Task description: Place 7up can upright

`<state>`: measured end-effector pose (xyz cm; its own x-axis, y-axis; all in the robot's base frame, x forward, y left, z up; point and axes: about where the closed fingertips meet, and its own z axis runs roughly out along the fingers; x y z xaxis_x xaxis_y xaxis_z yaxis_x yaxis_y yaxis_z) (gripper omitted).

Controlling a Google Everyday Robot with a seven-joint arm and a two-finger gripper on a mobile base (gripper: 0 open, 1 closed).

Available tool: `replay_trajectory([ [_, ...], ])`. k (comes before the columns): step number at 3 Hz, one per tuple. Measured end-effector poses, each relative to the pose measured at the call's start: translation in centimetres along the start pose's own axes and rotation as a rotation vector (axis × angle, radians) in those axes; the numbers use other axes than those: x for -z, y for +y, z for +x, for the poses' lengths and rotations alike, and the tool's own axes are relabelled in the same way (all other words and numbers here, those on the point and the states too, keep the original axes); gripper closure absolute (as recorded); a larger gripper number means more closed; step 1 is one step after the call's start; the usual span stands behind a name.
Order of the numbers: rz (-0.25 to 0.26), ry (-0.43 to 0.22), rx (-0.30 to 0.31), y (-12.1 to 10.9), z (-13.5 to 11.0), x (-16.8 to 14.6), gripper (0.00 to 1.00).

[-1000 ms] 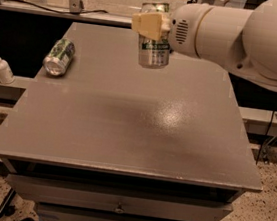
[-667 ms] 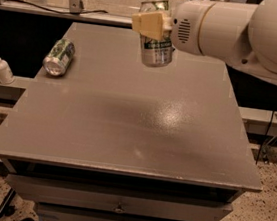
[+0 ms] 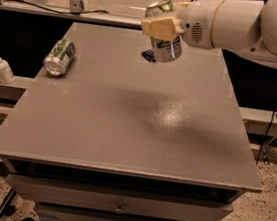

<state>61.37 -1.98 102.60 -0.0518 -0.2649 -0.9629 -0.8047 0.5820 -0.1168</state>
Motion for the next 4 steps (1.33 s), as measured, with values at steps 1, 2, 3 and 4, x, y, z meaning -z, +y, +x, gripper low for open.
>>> replay_trajectory([
  [1,-0.048,-0.068,-0.012,-2.1,2.9,-0.3,1.0],
  [2,-0.089,-0.152,-0.064,-3.6,6.7,-0.3,1.0],
  [3,-0.127,-0.209,-0.102,-4.7,9.2,-0.3,1.0],
  [4,-0.156,-0.239,-0.123,-5.8,10.9,0.0,1.0],
])
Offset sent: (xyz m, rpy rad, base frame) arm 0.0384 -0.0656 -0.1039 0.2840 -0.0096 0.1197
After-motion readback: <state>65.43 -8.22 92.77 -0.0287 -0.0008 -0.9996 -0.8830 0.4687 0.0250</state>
